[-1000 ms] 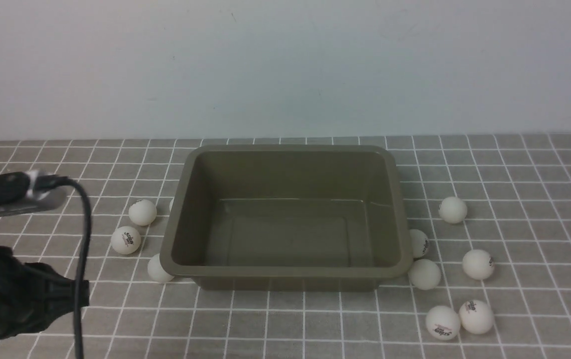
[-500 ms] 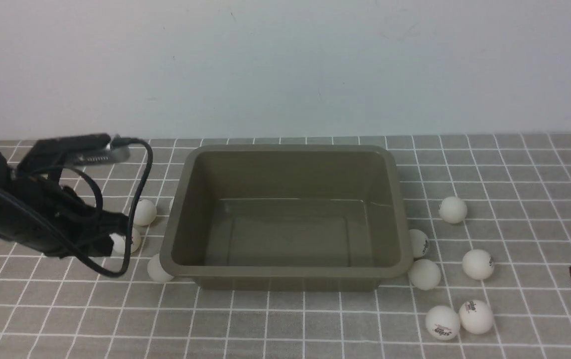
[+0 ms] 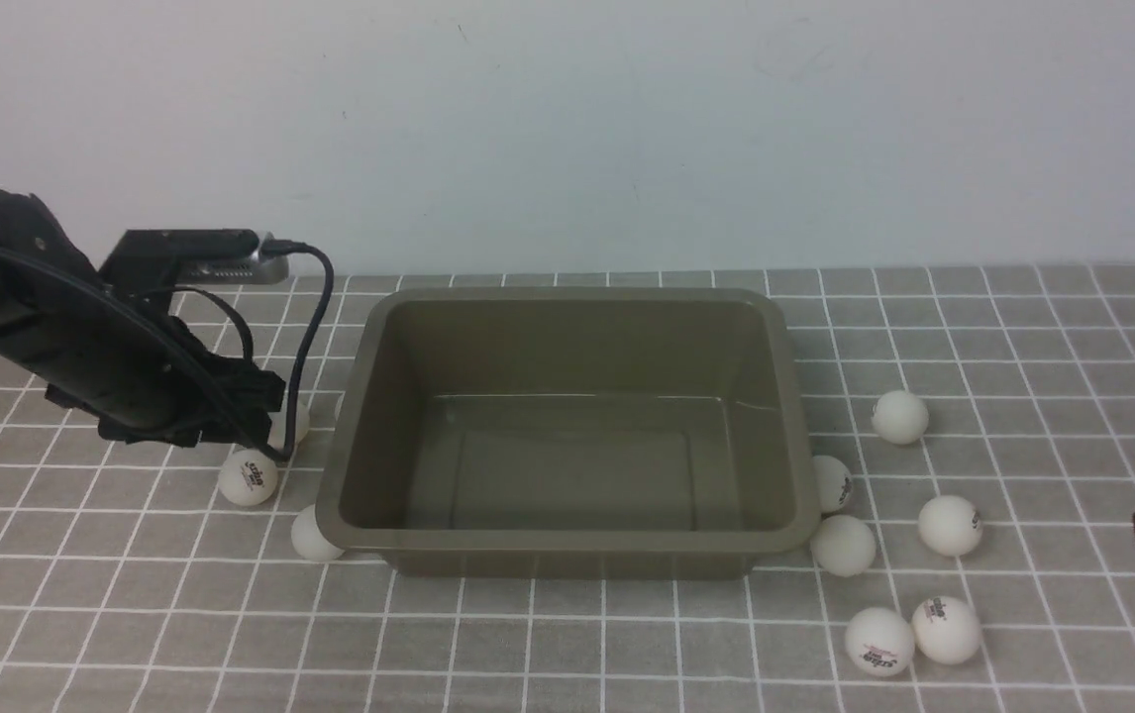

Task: Put the table tennis balls into the box on the grey coffee tablecloth.
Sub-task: 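Reach for and grasp a ping pong ball on the table beside the basket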

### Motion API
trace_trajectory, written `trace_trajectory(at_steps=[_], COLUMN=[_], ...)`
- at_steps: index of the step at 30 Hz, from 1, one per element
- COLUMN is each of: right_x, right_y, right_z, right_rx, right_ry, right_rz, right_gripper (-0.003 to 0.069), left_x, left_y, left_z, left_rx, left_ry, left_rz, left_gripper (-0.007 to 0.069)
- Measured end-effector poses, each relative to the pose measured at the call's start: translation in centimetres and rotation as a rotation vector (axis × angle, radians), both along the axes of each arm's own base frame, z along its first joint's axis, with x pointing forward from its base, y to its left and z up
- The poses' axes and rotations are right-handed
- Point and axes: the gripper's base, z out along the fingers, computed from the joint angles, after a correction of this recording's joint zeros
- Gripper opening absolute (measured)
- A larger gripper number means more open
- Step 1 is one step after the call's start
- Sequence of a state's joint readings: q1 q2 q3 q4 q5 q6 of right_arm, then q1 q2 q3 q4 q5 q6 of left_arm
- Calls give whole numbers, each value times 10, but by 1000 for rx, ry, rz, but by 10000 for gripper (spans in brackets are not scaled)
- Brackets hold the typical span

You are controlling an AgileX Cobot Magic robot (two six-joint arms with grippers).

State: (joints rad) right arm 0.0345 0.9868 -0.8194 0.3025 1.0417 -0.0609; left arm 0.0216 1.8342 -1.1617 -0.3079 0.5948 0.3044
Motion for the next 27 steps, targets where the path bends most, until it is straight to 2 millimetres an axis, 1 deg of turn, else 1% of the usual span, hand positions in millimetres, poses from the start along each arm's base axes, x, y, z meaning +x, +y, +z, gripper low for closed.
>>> trace_trajectory(at_steps=[2, 3, 7, 10, 12, 13, 16, 18, 19, 21, 22, 23, 24, 25, 26, 27], right_x=[0, 0, 0, 2, 6, 8, 16, 21, 23, 29, 33, 35, 37, 42, 44, 47], right_y=[0, 0, 0, -2, -3, -4, -7, -8, -8, -6, -5, -4, -3, 1, 3, 7], right_z=[0, 0, 0, -2, -5, -8, -17, -23, -26, -33, -37, -40, -44, -51, -54, -59], right_rx=[0, 0, -2, -22, -39, -52, -87, -103, -103, -91, -82, -81, -82, -89, -94, -103], right_ry=[0, 0, -1, 9, 27, 42, 85, 114, 127, 163, 180, 188, 197, 206, 209, 215], right_rz=[0, 0, 0, 1, -9, -15, -20, -17, -18, -18, -12, -6, 0, 17, 27, 44], right_gripper=[0, 0, 0, 5, 11, 16, 38, 64, 80, 127, 160, 183, 208, 252, 277, 308], left_x=[3, 4, 7, 9, 9, 9, 6, 0, -3, -11, -14, -17, -19, -22, -23, -23], left_y=[0, 0, 0, 1, 1, 1, 2, 2, 2, 2, 2, 0, -3, -10, -20, -26], left_z=[-12, -17, -34, -42, -44, -44, -40, -31, -23, -2, 14, 22, 36, 52, 66, 73], left_rx=[-1, 0, 1, 3, 5, 8, 23, 38, 46, 47, 43, 35, 31, 18, 5, -10], left_ry=[32, 44, 80, 88, 89, 90, 109, 131, 138, 128, 101, 89, 55, 15, -24, -44], left_rz=[0, 0, 2, 6, 6, 4, -21, -45, -53, -52, -48, -49, -53, -69, -92, -105], left_gripper=[507, 519, 517, 460, 357, 343, 346, 346, 346, 346, 346, 346, 346, 346, 346, 346])
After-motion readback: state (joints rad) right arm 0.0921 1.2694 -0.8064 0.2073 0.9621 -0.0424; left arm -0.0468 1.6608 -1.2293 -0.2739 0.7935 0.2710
